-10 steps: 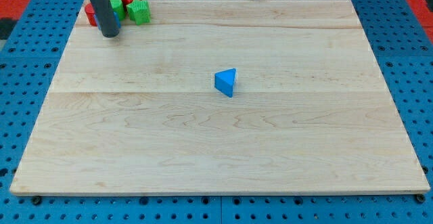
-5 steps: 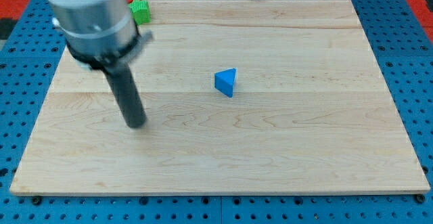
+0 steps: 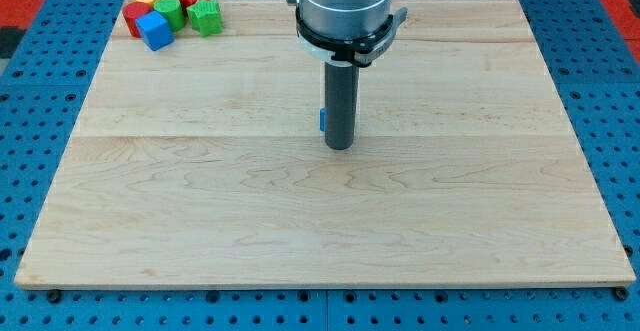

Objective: Push the blue triangle to the center

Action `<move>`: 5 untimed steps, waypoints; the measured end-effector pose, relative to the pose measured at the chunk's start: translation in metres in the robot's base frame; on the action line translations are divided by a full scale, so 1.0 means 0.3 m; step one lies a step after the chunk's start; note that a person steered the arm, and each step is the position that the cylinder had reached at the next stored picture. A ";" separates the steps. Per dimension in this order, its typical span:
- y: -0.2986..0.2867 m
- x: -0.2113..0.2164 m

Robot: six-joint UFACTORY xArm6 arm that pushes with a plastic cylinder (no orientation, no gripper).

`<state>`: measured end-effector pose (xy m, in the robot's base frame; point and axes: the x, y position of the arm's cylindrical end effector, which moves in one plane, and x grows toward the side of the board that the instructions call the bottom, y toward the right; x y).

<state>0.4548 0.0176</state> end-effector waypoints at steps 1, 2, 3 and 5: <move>-0.006 0.000; -0.012 0.001; 0.056 0.025; 0.053 -0.067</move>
